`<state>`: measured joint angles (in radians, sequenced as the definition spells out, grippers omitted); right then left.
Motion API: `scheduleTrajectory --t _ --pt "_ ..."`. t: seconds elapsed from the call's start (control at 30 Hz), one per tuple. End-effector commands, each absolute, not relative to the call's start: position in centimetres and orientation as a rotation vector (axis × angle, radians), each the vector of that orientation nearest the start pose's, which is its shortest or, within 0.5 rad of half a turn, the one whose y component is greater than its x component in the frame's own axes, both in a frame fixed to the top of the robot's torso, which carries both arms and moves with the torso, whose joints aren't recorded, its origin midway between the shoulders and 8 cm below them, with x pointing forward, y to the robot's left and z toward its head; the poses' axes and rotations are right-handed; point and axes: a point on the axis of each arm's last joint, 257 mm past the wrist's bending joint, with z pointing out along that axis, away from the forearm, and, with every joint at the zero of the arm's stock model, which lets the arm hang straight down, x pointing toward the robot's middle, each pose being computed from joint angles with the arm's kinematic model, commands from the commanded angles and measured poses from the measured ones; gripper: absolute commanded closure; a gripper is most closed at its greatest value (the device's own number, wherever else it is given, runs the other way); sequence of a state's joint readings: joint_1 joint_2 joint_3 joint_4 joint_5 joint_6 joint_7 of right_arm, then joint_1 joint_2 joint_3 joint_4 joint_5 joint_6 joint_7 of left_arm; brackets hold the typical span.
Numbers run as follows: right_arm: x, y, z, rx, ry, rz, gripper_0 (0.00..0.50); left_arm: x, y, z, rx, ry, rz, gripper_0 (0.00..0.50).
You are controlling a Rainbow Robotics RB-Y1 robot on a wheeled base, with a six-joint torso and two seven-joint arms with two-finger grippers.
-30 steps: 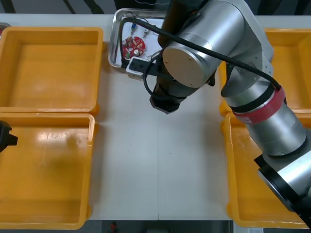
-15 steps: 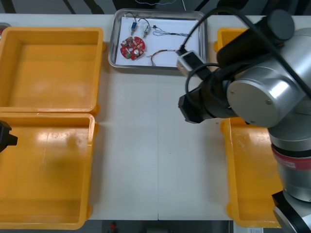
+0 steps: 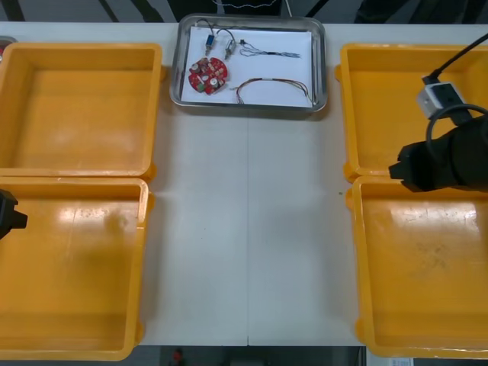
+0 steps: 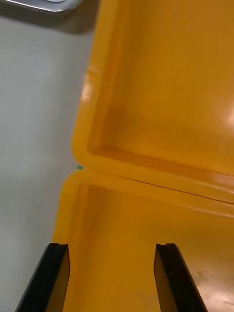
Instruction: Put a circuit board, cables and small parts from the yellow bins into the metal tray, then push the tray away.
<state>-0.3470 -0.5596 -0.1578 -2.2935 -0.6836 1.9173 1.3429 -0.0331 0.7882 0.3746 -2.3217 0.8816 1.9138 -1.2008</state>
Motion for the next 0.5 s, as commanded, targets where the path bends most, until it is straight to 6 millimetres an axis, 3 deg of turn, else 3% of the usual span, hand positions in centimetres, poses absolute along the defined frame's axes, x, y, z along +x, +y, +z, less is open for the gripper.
scheduleTrajectory --t 0.03,0.17,0.5 --pt "40.8 -31.5 -11.9 -0.186 2.471 -0.029 0.0 33.6 39.3 -15.5 -0.012 2.657 0.129 0.0" --pt "40.5 -33.9 -12.5 -0.161 2.508 -0.069 0.0 33.6 39.3 -15.5 -0.012 2.657 0.129 0.0" --pt "40.0 -37.6 -13.3 -0.077 2.589 -0.02 0.0 33.6 39.3 -15.5 -0.012 2.657 0.129 0.0"
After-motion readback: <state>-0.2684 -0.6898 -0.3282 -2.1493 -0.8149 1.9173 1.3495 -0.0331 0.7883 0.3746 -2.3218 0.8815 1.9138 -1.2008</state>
